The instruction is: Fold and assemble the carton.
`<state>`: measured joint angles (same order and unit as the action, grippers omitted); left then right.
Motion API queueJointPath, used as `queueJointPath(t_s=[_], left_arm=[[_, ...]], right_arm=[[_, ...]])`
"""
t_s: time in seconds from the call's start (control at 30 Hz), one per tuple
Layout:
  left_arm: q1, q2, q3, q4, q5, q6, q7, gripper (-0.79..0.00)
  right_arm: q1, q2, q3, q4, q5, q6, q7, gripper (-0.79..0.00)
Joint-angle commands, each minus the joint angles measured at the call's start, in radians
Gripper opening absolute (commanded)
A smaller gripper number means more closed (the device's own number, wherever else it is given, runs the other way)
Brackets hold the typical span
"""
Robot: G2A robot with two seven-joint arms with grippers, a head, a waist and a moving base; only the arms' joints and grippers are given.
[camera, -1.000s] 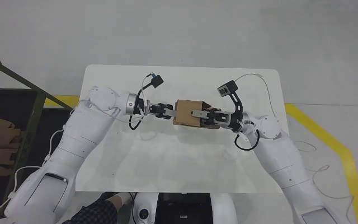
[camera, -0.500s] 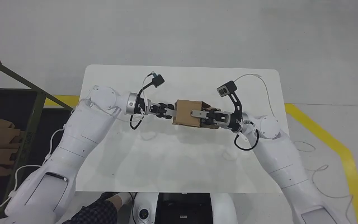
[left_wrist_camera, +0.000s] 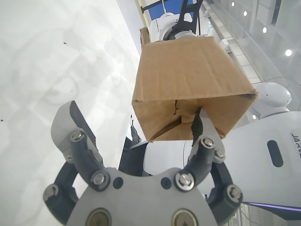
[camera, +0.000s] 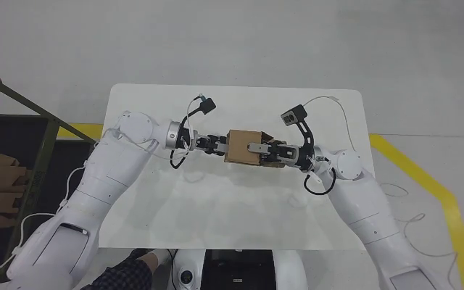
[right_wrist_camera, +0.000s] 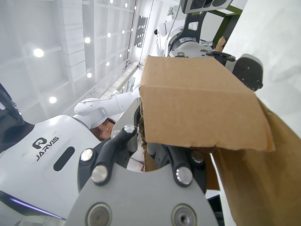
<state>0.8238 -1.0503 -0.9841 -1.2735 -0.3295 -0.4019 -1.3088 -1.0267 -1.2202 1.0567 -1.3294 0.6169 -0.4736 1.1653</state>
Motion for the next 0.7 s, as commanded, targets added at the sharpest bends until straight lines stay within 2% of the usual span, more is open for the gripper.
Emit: queueJointPath(t_s=[0.0, 0.23, 0.37, 0.67], left_arm=[[0.003, 0.003, -0.010, 0.009, 0.001, 0.000, 0.007, 0.000], [0.034, 0.023, -0.074, 0.030, 0.022, -0.006, 0.038, 0.000], [0.063, 0.037, -0.122, 0.011, 0.040, -0.037, 0.065, 0.000], [0.163, 0.067, -0.217, -0.135, 0.204, -0.273, 0.166, 0.000]], right_arm=[[-0.001, 0.001, 0.003, -0.001, -0.002, -0.001, 0.001, -0.785], [-0.001, 0.003, 0.017, 0.006, -0.002, 0.000, -0.002, -0.785], [0.002, 0.005, 0.023, 0.013, -0.008, 0.015, -0.002, -0.785], [0.037, 0.010, 0.044, 0.051, 0.031, 0.133, 0.039, -0.785]])
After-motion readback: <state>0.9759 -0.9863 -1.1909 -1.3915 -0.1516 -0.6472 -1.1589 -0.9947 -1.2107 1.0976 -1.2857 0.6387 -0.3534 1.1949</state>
